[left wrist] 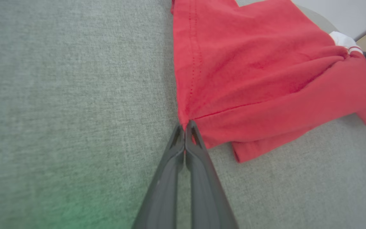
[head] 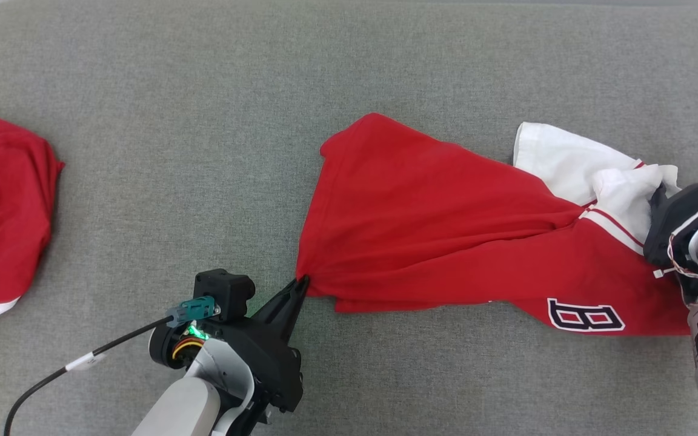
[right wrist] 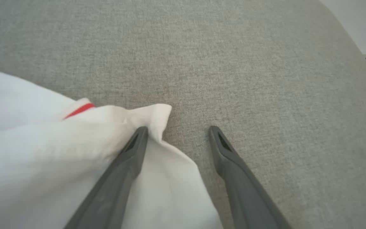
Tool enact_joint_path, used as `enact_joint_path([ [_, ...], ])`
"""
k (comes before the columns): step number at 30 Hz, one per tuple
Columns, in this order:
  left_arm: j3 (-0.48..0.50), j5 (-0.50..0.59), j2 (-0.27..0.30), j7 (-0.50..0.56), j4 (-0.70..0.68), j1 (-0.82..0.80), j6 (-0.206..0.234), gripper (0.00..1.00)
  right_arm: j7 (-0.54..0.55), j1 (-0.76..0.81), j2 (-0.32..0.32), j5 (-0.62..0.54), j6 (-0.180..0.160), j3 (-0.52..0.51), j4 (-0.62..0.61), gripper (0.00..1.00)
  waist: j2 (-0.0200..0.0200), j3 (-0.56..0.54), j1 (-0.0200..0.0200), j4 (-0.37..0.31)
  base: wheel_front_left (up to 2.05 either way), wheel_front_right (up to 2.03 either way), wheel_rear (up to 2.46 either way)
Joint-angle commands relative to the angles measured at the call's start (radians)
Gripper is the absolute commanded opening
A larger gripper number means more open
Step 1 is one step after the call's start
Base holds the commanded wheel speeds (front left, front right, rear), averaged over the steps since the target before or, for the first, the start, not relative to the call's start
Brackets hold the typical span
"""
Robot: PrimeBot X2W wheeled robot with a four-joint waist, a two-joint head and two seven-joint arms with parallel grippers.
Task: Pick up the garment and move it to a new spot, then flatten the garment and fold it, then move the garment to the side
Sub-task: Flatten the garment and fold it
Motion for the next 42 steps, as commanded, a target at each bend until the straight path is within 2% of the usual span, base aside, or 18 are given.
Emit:
enact_joint_path([
  [1, -0.003, 0.010, -0.001, 0.001, -0.003, -0.010, 0.003, 0.00, 0.032, 0.013, 0.019, 0.014, 0.004, 0.030, 0.047, 0.46, 0.0002, 0.007, 0.0001, 0.006, 0.00, 0.00, 0.00],
  [2, -0.004, 0.010, -0.002, 0.001, -0.004, -0.012, 0.005, 0.00, 0.032, 0.008, 0.017, 0.023, 0.005, 0.040, 0.052, 0.26, 0.0002, 0.009, 0.0001, 0.006, 0.00, 0.00, 0.00],
  [3, -0.005, 0.010, -0.004, 0.000, -0.004, -0.014, 0.006, 0.00, 0.027, 0.003, 0.014, 0.032, 0.005, 0.050, 0.055, 0.00, 0.0002, 0.009, 0.0001, 0.006, 0.00, 0.00, 0.00],
  [11, 0.017, 0.010, -0.005, -0.034, 0.006, -0.040, 0.022, 0.00, -0.031, -0.012, -0.015, 0.071, 0.003, 0.111, 0.019, 0.00, 0.0002, -0.027, 0.0001, -0.022, 0.00, 0.00, 0.00],
  [15, 0.074, -0.051, -0.011, -0.046, 0.002, -0.108, 0.014, 0.00, -0.080, -0.062, -0.020, 0.105, 0.003, 0.136, -0.037, 0.00, 0.0002, -0.045, 0.0001, -0.044, 0.00, 0.00, 0.00],
  [20, 0.163, -0.175, -0.009, 0.017, 0.026, -0.261, -0.005, 0.00, -0.106, -0.137, -0.032, 0.170, 0.002, 0.220, -0.117, 0.00, 0.0002, -0.056, 0.0001, -0.076, 0.00, 0.00, 0.00],
  [27, 0.239, -0.268, 0.012, 0.105, 0.088, -0.474, -0.009, 0.00, -0.148, -0.240, -0.068, 0.258, 0.002, 0.358, -0.222, 0.00, 0.0002, -0.070, 0.0001, -0.114, 0.00, 0.00, 0.00],
  [31, 0.274, -0.277, 0.022, 0.109, 0.135, -0.604, 0.011, 0.00, -0.195, -0.323, -0.098, 0.323, 0.002, 0.426, -0.285, 0.00, 0.0002, -0.063, 0.0001, -0.136, 0.00, 0.00, 0.00],
  [36, 0.303, -0.252, 0.008, 0.058, 0.202, -0.763, 0.056, 0.00, -0.212, -0.439, -0.137, 0.382, 0.002, 0.486, -0.295, 0.00, 0.0002, -0.007, 0.0001, -0.151, 0.00, 0.00, 0.00],
  [42, 0.323, -0.214, 0.002, -0.023, 0.256, -0.948, 0.090, 0.00, -0.261, -0.611, -0.124, 0.395, 0.002, 0.502, -0.274, 0.00, 0.0002, 0.115, 0.0001, -0.178, 0.00, 0.00, 0.00],
])
